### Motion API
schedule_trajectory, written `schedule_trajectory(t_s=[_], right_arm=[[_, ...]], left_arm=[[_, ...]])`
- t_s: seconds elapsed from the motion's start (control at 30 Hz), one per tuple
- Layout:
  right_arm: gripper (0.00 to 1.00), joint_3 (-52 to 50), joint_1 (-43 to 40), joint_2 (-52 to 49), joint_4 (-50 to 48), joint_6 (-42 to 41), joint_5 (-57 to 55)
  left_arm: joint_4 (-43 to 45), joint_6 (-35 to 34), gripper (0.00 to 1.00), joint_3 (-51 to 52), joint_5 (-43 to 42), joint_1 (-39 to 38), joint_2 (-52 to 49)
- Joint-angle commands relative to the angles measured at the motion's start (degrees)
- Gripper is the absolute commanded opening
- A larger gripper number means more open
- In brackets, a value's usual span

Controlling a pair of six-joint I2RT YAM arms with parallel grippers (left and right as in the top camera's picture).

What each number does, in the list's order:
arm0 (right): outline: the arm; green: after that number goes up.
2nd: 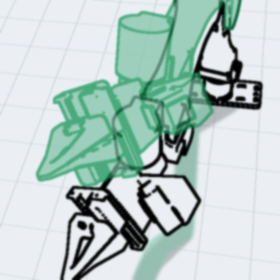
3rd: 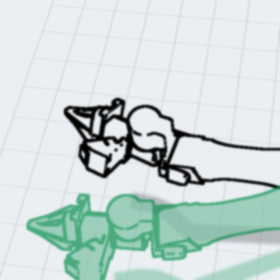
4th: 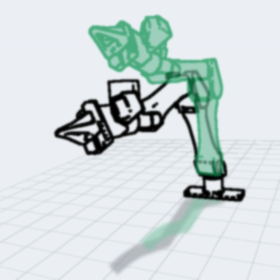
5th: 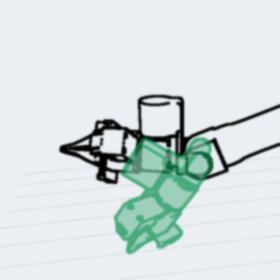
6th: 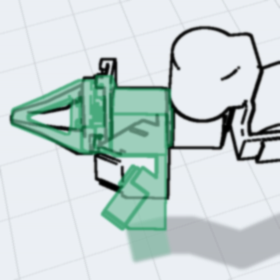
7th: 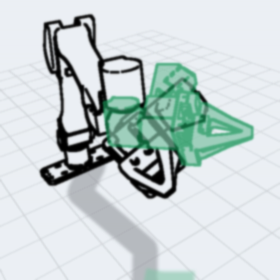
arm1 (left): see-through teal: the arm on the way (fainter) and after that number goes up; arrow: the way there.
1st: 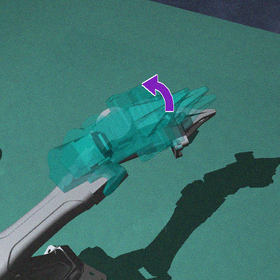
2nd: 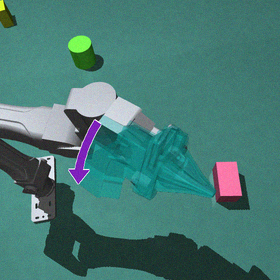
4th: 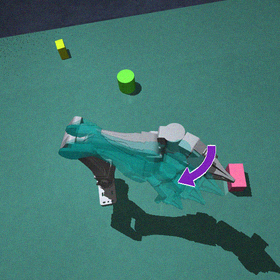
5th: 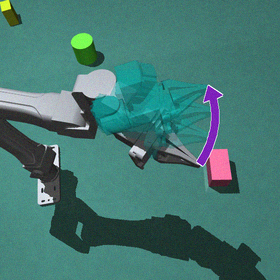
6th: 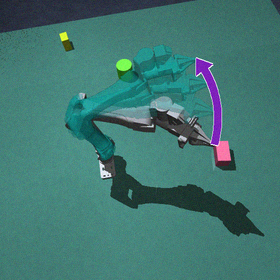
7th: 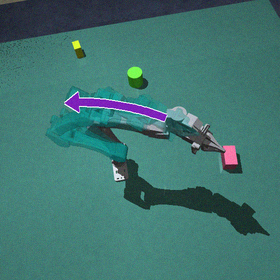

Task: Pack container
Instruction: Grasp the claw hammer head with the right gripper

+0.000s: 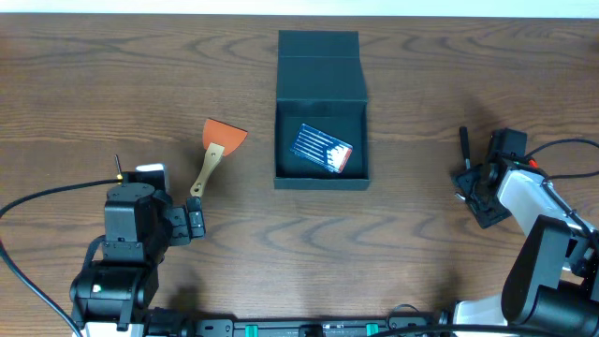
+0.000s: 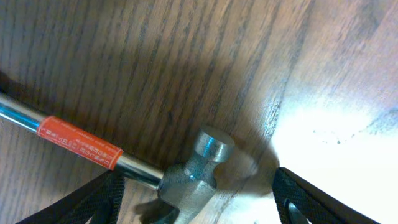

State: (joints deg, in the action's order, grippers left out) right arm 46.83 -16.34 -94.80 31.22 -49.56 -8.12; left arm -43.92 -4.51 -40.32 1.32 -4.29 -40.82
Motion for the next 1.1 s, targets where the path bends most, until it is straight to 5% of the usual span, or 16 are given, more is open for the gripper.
schedule_trajectory(t_s=[0.0,0.53,1.07], right_arm=[[0.79,-1.44,-0.5,-2.6,1.42,-0.52,3.85],[0.76,-1.53,-0.52,-2.6,4.31,-1.22,2.95],[0.34,-1.53,-0.5,-2.6,4.37,-1.2,2.36]], left_arm=[[-0.22,-0.33,0.99,-1.18,0.2,-0.13,0.09],[-0.22,-0.33,0.99,-1.18,0.2,-0.13,0.09],[-0.22,-0.33,0.99,-1.18,0.2,-0.13,0.09]])
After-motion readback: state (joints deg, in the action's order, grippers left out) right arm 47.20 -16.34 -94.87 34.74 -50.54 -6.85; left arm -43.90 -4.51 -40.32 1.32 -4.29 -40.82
